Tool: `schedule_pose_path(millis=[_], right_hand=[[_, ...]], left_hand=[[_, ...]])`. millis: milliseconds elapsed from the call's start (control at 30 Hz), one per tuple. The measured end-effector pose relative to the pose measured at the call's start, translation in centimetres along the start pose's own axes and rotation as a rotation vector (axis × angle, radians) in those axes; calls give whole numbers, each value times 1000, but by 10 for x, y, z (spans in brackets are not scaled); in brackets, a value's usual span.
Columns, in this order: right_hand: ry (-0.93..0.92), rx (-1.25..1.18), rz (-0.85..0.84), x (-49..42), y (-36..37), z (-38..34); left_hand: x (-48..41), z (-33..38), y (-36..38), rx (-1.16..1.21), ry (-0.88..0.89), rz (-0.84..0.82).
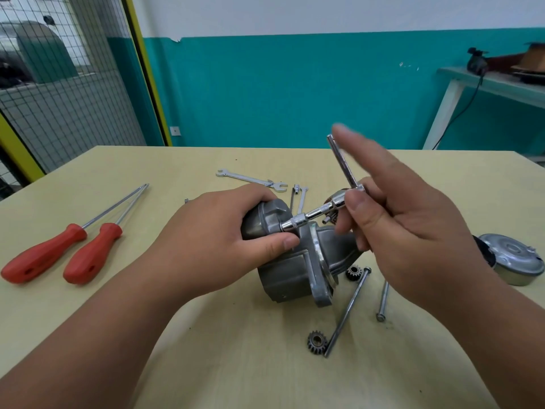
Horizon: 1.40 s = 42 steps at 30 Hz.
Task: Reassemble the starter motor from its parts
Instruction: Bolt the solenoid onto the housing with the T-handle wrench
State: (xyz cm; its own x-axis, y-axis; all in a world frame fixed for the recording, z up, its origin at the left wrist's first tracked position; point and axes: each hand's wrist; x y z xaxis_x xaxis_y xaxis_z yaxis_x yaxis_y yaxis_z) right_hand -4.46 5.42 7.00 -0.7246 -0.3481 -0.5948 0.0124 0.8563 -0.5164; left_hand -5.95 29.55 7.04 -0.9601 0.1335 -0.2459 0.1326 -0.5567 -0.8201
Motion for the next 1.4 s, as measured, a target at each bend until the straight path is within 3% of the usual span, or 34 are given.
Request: schedule_pose_path(millis=[267,500,867,1067,1233,1400], right_hand=[[129,-422,-76,1,-7,6],[72,-352,-56,0,-1,10],[-48,61,111,-4,-5,3],[14,-24,140,-3,-2,2],[71,-250,159,-3,-1,8],[56,-214,146,-4,1,11]], left_hand=[[0,1,0,-6,7,-19],[0,-1,-1,5,8,-5],[0,-1,0,15,15,-3],[1,1,0,14,22,0],[1,1,0,1,32,-12],[0,-2,0,22,25,0]])
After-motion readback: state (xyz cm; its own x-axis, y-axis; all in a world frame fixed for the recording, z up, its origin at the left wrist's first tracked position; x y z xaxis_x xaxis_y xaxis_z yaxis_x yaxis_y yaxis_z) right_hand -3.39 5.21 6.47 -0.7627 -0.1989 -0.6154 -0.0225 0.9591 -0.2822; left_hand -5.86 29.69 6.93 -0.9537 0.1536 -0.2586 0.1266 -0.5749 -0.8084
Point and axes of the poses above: each hand's wrist, its own x-axis away from the middle knuckle, its own y-axis out of the palm, z = x × y, and after that the axes turned 2 degrees about x, right-handed
